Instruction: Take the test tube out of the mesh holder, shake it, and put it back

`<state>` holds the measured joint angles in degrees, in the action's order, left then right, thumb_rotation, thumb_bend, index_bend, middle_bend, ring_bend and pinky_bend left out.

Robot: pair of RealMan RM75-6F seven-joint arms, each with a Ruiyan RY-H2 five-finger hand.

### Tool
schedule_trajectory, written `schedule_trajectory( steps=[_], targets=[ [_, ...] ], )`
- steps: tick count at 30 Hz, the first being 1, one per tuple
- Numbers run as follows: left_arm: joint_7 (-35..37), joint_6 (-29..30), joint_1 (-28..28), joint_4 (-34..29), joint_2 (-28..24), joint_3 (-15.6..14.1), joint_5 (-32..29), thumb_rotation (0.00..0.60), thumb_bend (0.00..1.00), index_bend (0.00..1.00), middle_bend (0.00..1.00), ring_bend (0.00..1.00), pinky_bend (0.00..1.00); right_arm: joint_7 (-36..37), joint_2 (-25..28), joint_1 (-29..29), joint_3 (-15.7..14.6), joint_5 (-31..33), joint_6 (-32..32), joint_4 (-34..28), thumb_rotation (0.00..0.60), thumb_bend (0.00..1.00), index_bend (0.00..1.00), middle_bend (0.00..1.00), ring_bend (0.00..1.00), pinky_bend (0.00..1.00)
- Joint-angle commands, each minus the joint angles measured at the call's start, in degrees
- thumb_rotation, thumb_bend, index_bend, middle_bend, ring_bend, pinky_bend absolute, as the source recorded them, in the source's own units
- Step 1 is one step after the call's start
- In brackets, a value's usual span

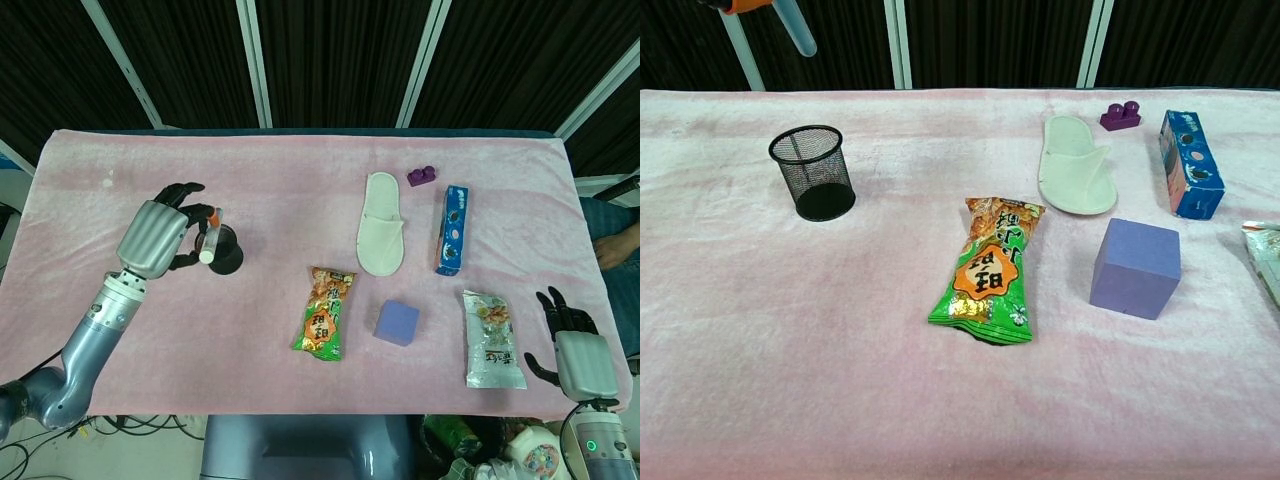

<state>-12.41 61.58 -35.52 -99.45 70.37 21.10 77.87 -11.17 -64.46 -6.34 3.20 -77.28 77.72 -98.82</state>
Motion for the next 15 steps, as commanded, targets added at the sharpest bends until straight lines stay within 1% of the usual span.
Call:
schedule_trajectory(
  steps=[1,6,12,15],
  targets=[
    [-0.82,-0.69,-0.25,0.06,-0.23,-0.75,-3.51,0.6,0.41,0.64,0.56,0.18,0.23,-0.06,-0.03,0.01,0.01,-0.02,0.06,-0.04,0.6,0.18,0.03,0.03,0.19,0.16],
    [0.31,-1.94,-0.37,-0.22,-0.78,-0.87,-8.47,0.6,0.41,0.64,0.56,0.18,0.22,-0.2,-0.09,-0.04,0.03,0.05,0.0,0.01,0.6,0.18,0.03,0.03,0.19,0.16],
    [8.17,-6.11,-1.03,-0.17,-0.95,-0.54,-13.01,0.6,0.41,0.64,0.56,0.18,0.22,-0.04,-0.02,-0.02,0.06,0.06,0.08,-0.03,0.6,0.18,0.03,0.03,0.19,0.16],
    [10.01,-7.62,-1.56,0.93,-0.87,-0.79,-14.45,0.6,0.41,0.64,0.56,0.18,0.22,0.04,0.04,0.0,0.05,0.06,0.08,-0.03,0.6,0.18,0.03,0.03,0.19,0.16]
  ],
)
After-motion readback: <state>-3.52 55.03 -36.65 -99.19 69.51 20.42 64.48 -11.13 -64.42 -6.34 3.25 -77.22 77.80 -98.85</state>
